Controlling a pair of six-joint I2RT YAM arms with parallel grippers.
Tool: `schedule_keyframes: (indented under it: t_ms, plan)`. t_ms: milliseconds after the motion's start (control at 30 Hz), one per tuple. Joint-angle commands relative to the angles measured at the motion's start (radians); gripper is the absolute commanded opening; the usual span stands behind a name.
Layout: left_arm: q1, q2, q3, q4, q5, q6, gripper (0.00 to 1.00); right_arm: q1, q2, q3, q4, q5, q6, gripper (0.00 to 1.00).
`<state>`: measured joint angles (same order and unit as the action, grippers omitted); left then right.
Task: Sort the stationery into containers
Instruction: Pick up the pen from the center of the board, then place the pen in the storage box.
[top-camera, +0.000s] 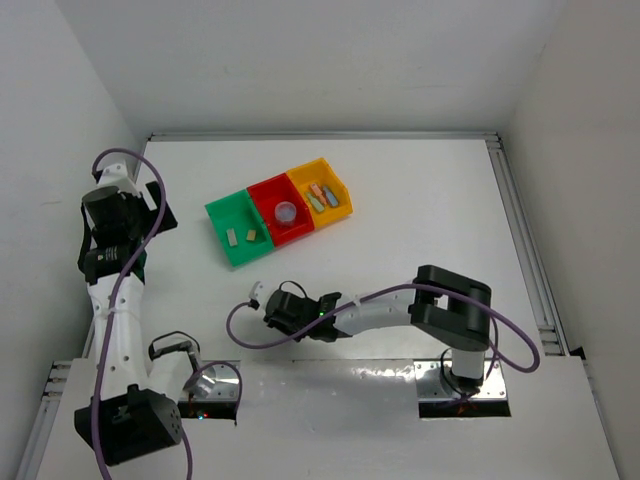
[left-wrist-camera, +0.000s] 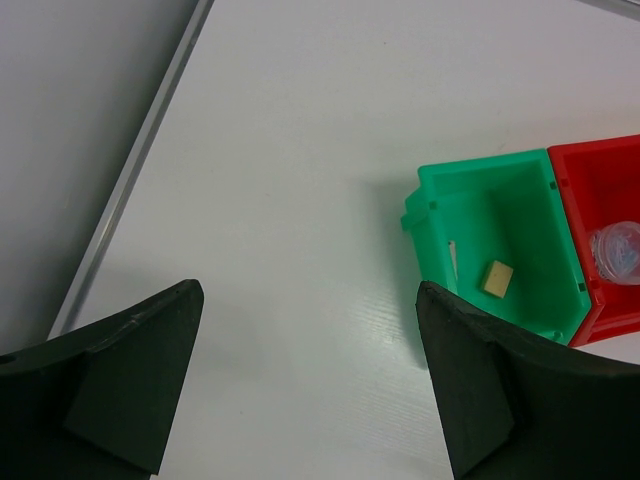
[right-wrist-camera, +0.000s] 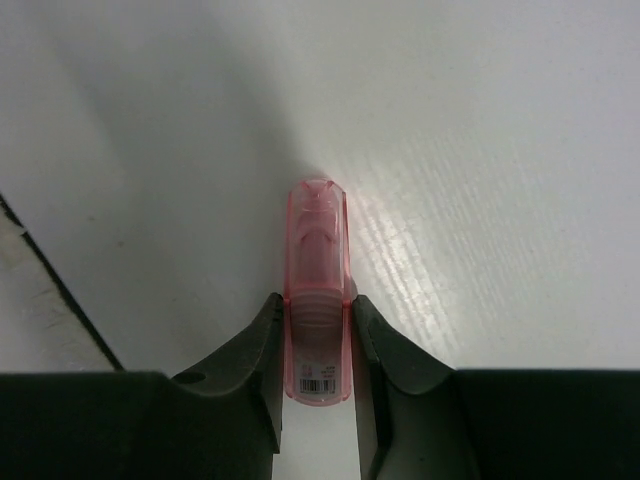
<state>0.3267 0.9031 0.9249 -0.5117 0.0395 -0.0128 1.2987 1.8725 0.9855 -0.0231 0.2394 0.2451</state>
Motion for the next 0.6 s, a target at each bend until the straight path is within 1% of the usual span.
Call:
schedule_keyframes:
  t_ms: [0,67,133,167,233,267,333,367,433,467,500,533,567]
  plan:
    - [0.000,0.013,0.019,0.045,-0.012,-0.001,0.86,-0.022,-0.019,0.001,-0.055,0.012,-0.029,0.00]
    - [0.000,0.028,0.011,0.052,-0.010,0.008,0.86,-0.048,-0.082,0.016,-0.057,-0.047,-0.020,0.00]
    - [-0.003,0.051,-0.009,0.056,0.006,0.007,0.86,-0.105,-0.147,0.050,-0.063,-0.128,0.011,0.00]
    - [-0.008,0.062,-0.015,0.053,0.013,0.057,0.86,-0.148,-0.171,0.071,-0.061,-0.143,0.022,0.00]
    - [-0.017,0.094,-0.032,0.045,0.020,0.082,0.86,-0.199,-0.237,0.100,-0.061,-0.179,0.045,0.00]
    - [-0.018,0.102,-0.037,0.042,0.019,0.086,0.86,-0.257,-0.252,0.137,-0.067,-0.198,0.046,0.00]
    - [-0.018,0.120,-0.046,0.047,0.011,0.093,0.86,-0.329,-0.272,0.192,-0.080,-0.235,0.037,0.00]
    - [-0.018,0.125,-0.046,0.047,0.010,0.097,0.86,-0.404,-0.269,0.261,-0.101,-0.262,0.027,0.00]
    - [-0.018,0.137,-0.038,0.055,0.008,0.100,0.86,-0.476,-0.233,0.338,-0.121,-0.296,-0.001,0.00]
    - [-0.018,0.146,-0.034,0.055,0.007,0.103,0.86,-0.543,-0.210,0.413,-0.139,-0.296,-0.013,0.00]
    - [-0.018,0.151,-0.031,0.058,-0.001,0.106,0.86,-0.573,-0.181,0.454,-0.152,-0.293,-0.047,0.00]
    - [-0.018,0.157,-0.028,0.056,-0.007,0.108,0.86,-0.625,-0.108,0.537,-0.179,-0.284,-0.064,0.00]
    - [-0.017,0.164,-0.026,0.056,-0.019,0.109,0.86,-0.647,-0.061,0.579,-0.198,-0.272,-0.097,0.00]
